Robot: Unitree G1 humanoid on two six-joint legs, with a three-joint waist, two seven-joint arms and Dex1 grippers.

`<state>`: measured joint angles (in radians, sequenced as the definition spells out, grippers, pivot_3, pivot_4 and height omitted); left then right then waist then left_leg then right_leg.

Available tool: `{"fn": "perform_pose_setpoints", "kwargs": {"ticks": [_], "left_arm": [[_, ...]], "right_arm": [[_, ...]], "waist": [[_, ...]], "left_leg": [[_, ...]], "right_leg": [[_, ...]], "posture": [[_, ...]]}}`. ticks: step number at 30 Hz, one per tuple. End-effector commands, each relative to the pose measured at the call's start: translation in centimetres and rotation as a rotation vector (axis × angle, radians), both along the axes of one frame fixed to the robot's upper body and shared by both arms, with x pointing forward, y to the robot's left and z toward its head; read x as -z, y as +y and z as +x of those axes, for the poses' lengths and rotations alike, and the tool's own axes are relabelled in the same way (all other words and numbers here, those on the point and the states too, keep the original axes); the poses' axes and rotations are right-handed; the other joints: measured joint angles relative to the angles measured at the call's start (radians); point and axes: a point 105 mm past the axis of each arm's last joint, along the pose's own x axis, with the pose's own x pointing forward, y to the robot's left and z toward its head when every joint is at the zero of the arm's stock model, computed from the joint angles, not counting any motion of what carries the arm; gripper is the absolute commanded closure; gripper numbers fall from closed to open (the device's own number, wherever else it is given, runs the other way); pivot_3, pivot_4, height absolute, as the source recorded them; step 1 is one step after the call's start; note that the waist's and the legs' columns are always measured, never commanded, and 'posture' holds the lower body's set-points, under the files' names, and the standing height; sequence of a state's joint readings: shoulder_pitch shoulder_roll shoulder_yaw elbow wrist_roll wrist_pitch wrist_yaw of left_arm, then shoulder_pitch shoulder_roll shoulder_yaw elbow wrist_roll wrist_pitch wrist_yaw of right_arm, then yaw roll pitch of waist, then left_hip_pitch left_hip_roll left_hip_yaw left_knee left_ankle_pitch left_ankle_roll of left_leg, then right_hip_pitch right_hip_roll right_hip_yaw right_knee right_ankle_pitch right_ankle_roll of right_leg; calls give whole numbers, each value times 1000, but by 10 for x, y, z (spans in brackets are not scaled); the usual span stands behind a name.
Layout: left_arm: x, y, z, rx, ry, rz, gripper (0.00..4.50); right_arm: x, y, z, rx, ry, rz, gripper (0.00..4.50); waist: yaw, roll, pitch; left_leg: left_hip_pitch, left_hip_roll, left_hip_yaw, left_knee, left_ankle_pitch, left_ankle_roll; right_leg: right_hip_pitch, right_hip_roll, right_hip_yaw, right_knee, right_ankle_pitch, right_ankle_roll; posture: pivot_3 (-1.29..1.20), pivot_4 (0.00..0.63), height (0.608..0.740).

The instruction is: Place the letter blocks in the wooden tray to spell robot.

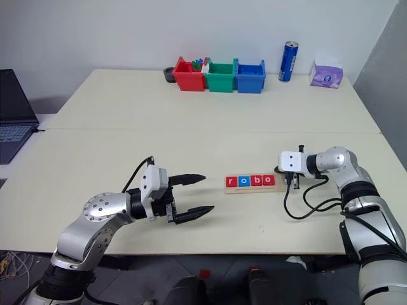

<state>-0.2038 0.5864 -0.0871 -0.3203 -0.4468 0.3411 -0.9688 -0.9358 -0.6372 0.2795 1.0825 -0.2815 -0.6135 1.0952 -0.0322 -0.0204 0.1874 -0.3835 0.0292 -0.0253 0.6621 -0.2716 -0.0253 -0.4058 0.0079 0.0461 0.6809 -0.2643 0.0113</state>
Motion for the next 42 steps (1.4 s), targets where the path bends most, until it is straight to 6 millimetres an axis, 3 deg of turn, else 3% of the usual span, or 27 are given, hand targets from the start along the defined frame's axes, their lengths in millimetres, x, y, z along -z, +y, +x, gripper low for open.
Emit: {"fn": "perform_pose_setpoints", "kwargs": {"ticks": [1, 6, 17, 26, 36, 42], "left_arm": [[-10, -1, 1, 2, -48, -11, 0], [-10, -1, 2, 4, -49, -11, 0], [-11, -2, 3, 10, -47, -11, 0], [-11, -2, 1, 13, -47, -10, 0], [-11, -1, 0, 8, -50, -9, 0], [-10, 1, -2, -4, -51, -6, 0]], "right_arm": [[4, -3, -8, -40, 32, -31, 4443], [3, -1, -13, -58, 54, -5, 4443], [-13, -1, 6, 49, -36, 55, 4443], [-17, 19, 17, 51, -86, 87, 4443], [-9, 67, 20, -43, -98, 108, 4443], [-8, 82, 17, -97, -99, 99, 4443]], "waist": [[0, 0, 0], [0, 0, 0], [0, 0, 0], [0, 0, 0], [-2, 0, 0], [-1, 0, 0]], "left_leg": [[0, 0, 0, 0, 0, 0], [0, 0, 0, 0, 0, 0], [0, 0, 0, 0, 0, 0], [0, 0, 0, 0, 0, 0], [0, 0, 0, 0, 0, 0], [0, 0, 0, 0, 0, 0]], "right_leg": [[0, 0, 0, 0, 0, 0], [0, 0, 0, 0, 0, 0], [0, 0, 0, 0, 0, 0], [0, 0, 0, 0, 0, 0], [0, -1, 0, 1, 0, 0], [0, -1, 0, 1, 0, 0]], "posture": [[0, 150, 740], [0, 150, 740], [0, 150, 740], [0, 150, 740], [0, 150, 740], [0, 150, 740]]}}
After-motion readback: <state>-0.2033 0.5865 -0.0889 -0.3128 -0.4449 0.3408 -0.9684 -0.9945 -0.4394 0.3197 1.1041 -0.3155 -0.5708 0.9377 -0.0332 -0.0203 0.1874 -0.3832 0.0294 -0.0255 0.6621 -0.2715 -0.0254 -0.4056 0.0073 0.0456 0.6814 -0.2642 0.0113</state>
